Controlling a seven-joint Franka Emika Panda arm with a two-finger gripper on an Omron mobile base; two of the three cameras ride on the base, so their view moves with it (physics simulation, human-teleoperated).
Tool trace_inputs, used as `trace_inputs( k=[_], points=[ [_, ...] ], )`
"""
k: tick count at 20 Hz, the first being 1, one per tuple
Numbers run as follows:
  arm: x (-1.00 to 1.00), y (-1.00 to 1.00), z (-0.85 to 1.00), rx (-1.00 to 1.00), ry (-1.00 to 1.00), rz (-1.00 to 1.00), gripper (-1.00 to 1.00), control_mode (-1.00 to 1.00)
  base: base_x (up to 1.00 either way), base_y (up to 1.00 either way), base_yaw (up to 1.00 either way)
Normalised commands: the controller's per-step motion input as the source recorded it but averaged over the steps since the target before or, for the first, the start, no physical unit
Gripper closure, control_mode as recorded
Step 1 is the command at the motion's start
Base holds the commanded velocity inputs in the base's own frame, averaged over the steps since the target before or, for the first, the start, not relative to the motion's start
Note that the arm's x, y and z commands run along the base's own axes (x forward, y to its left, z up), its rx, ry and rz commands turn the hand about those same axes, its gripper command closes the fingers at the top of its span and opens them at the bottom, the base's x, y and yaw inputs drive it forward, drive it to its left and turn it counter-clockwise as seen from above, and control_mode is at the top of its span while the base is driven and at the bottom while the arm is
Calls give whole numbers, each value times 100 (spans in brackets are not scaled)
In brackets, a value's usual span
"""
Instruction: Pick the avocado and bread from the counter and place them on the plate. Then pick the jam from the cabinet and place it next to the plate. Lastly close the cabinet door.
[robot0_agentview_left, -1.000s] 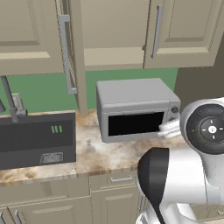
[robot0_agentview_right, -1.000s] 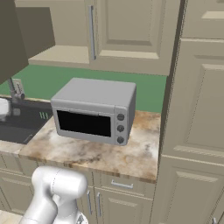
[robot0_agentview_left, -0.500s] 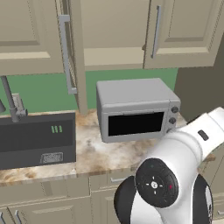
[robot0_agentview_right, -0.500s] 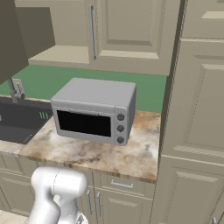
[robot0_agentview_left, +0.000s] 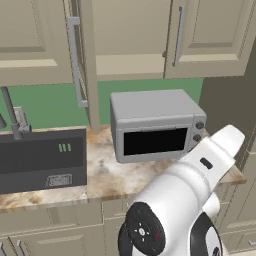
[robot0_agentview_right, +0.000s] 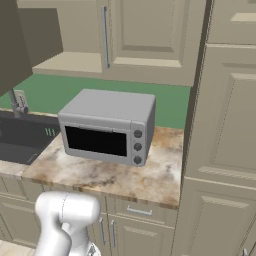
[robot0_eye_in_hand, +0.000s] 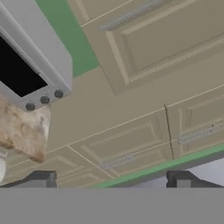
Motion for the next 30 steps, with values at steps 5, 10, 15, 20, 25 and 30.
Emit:
trace_inputs(
  k=[5,10,15,20,25,30],
  points=[
    [0,18,-37,-19,1,0,-100,-100,0,0,0],
    [0,11,-38,-17,0,0,-100,-100,0,0,0],
    [0,18,-9,-10,0,-1,-100,-100,0,0,0],
    [0,28,-2,-7,0,-7,-100,-100,0,0,0],
    [0,34,-4,-6,0,-8,-100,-100,0,0,0],
    [0,46,0,-7,0,-9,-100,-100,0,0,0]
  ],
)
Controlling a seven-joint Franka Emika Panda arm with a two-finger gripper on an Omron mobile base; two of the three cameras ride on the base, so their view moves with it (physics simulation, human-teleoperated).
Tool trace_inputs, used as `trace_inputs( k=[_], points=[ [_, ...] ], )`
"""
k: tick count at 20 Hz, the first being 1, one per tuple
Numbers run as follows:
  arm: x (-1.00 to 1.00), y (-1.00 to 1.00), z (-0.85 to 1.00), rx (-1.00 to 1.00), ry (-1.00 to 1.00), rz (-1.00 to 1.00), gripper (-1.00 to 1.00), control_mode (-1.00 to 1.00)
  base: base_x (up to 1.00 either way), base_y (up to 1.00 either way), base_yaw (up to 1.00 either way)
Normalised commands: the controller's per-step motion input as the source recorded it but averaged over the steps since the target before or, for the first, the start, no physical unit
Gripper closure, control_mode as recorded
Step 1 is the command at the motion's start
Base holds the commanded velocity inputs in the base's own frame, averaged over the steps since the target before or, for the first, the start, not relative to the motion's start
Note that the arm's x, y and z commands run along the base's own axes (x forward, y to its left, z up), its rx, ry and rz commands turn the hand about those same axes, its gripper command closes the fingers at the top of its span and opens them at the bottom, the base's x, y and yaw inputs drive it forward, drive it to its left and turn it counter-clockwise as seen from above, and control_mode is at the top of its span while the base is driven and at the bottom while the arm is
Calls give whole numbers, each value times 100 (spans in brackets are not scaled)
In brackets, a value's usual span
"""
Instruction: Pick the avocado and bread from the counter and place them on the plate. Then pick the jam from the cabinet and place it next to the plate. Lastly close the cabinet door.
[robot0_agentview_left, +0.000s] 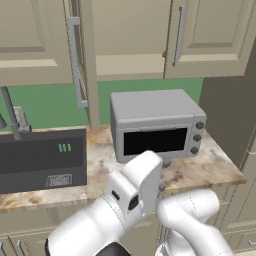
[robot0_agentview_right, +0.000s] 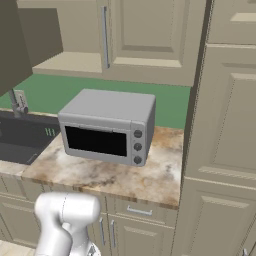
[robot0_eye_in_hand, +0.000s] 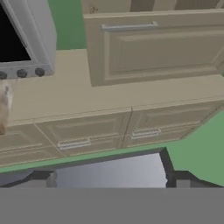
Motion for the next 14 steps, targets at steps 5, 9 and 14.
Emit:
trace_inputs(
  k=[5,9,14],
  points=[
    [1,48,-9,-11,0,-7,-100,-100,0,0,0],
    [18,39,-15,-11,0,-5,-100,-100,0,0,0],
    [30,30,-11,-9,2,-6,-100,-100,0,0,0]
  ],
)
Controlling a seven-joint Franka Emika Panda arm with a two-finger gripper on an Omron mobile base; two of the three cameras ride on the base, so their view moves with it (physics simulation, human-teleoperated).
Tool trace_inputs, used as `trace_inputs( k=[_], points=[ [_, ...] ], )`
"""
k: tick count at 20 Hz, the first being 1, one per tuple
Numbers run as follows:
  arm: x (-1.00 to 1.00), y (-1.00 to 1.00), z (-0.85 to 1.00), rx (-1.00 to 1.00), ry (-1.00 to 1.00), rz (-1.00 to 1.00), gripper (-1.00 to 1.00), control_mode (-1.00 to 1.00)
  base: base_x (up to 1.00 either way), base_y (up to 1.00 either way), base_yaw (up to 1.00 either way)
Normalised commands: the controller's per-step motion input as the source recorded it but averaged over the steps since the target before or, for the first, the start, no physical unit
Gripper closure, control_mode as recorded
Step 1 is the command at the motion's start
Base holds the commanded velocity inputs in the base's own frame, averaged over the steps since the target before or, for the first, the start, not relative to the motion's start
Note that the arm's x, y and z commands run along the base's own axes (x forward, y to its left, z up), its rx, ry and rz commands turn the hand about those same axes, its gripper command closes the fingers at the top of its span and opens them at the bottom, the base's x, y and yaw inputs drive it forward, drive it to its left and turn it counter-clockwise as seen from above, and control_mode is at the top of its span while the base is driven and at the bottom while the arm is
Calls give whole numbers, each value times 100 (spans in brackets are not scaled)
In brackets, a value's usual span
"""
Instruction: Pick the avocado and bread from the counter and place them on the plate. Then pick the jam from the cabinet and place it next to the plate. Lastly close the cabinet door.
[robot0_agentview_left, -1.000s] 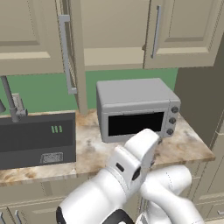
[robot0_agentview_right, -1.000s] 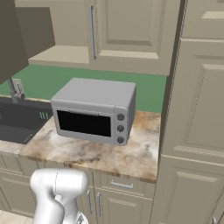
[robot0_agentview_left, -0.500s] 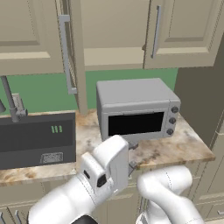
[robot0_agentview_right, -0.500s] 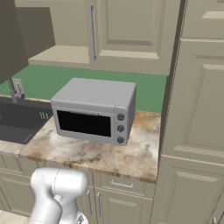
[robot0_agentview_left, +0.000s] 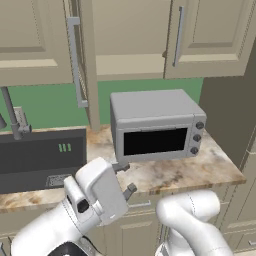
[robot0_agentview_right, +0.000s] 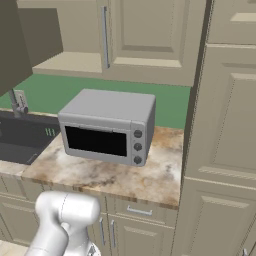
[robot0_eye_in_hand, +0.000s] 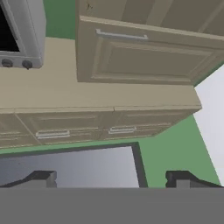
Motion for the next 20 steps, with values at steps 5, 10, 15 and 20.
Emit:
trace_inputs(
  k=[5,10,15,20],
  points=[
    [39,21,-8,-6,5,-6,-100,-100,0,0,0],
    [18,20,-1,-1,3,-4,-100,-100,0,0,0],
    [7,17,0,0,0,-2,-100,-100,0,0,0],
    [25,10,0,0,1,-1,-100,-100,0,0,0]
  ],
)
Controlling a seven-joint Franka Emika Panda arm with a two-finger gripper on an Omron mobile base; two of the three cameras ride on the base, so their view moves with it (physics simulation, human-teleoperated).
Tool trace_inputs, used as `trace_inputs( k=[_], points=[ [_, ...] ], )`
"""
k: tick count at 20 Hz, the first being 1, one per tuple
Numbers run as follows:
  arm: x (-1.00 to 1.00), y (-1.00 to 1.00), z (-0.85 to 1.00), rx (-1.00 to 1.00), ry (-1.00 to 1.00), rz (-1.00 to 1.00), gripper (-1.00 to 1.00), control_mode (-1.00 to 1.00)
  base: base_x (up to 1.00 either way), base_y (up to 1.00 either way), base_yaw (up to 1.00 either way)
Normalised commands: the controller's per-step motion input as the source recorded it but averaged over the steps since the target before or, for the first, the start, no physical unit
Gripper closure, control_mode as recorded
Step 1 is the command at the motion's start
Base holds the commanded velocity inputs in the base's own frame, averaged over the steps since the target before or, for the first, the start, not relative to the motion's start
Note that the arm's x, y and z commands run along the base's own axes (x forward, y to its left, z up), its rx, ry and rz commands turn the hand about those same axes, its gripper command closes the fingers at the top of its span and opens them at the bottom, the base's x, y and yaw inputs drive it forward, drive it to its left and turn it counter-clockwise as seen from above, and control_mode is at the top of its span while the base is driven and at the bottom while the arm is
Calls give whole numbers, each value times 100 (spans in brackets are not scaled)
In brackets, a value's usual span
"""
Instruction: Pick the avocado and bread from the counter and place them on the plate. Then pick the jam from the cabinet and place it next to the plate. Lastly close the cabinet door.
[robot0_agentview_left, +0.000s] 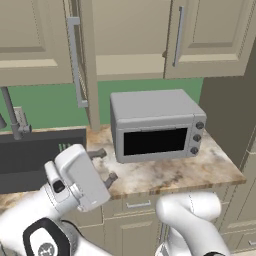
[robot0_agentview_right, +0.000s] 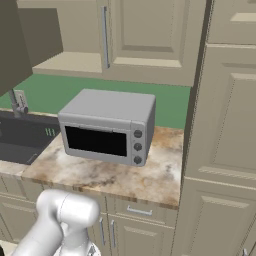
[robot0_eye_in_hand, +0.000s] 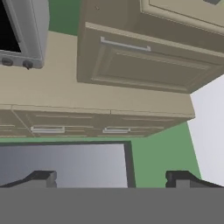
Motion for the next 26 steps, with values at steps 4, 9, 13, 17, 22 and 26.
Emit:
trace_inputs(
  k=[4,9,13,17,22,26],
  points=[
    [43,0,0,0,0,0,-100,-100,0,0,0],
    [39,1,0,0,1,0,-100,-100,0,0,0],
    [34,9,0,0,3,0,-100,-100,0,0,0],
    [31,14,0,0,2,0,-100,-100,0,0,0],
    [30,16,0,0,4,0,-100,-100,0,0,0],
    [27,9,0,0,3,0,-100,-100,0,0,0]
  ],
)
